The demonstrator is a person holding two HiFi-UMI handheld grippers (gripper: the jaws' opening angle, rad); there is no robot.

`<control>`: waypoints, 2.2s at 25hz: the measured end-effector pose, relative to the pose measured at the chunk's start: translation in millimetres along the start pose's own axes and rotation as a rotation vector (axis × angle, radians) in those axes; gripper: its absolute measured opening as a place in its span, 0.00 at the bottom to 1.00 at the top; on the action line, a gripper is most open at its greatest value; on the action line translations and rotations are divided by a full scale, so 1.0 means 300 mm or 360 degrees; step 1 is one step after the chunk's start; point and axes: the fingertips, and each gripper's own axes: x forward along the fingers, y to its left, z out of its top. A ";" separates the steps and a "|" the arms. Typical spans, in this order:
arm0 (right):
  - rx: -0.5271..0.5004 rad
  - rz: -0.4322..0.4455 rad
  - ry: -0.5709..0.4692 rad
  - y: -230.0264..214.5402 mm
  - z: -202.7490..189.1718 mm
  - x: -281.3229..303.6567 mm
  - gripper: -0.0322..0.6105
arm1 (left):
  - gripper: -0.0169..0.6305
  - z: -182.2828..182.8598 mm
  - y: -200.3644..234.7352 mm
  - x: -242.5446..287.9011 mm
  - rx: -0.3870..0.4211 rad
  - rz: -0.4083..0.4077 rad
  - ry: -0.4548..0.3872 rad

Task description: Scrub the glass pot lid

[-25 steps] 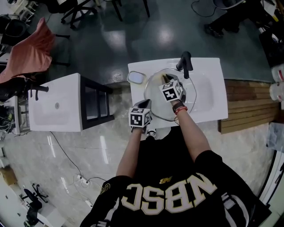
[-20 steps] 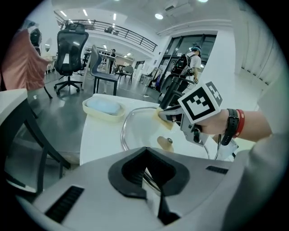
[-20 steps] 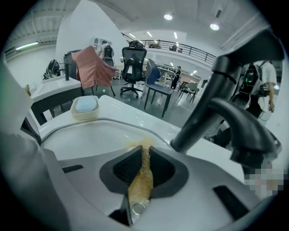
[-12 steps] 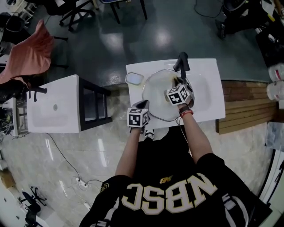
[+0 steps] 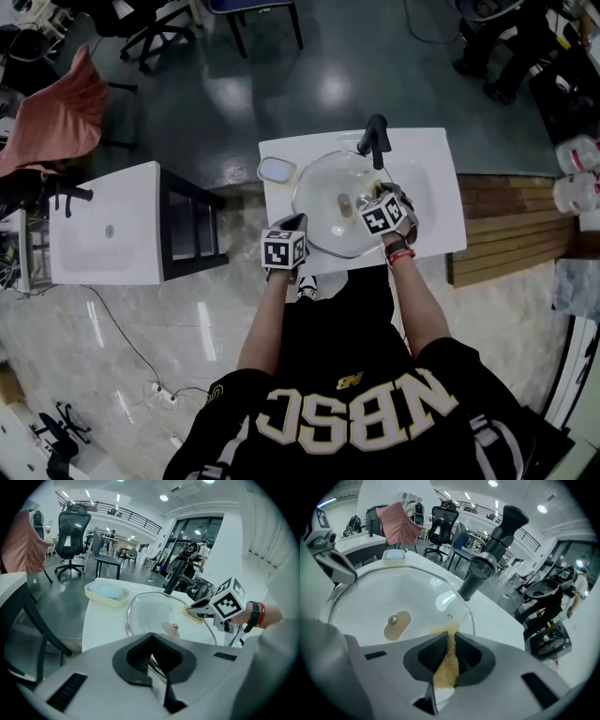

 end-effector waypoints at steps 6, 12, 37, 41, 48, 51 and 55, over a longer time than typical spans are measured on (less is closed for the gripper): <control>-0.0092 0.0076 0.0079 0.046 -0.074 -0.053 0.13 | 0.05 0.001 -0.003 0.002 0.0004 -0.0003 0.0000; -0.0124 0.0280 0.0142 0.157 -0.109 -0.109 0.13 | 0.05 0.004 -0.002 0.002 -0.0019 -0.0011 -0.0004; 0.0148 0.0892 -0.0132 0.590 0.065 -0.184 0.13 | 0.04 0.003 -0.002 0.003 -0.0031 -0.0009 -0.0002; 0.0180 0.0880 -0.0206 0.601 0.138 -0.153 0.13 | 0.05 0.003 -0.003 0.004 -0.0032 -0.0005 -0.0006; 0.0212 0.0809 -0.0292 0.544 0.277 -0.100 0.13 | 0.05 -0.003 -0.007 -0.007 -0.0061 -0.0017 -0.0001; 0.0217 0.0739 -0.0327 0.505 0.320 -0.064 0.13 | 0.05 -0.003 -0.006 -0.005 -0.0081 -0.0023 -0.0001; 0.0226 0.0651 -0.0360 0.453 0.353 -0.001 0.13 | 0.05 -0.004 -0.003 -0.006 -0.0095 -0.0027 -0.0001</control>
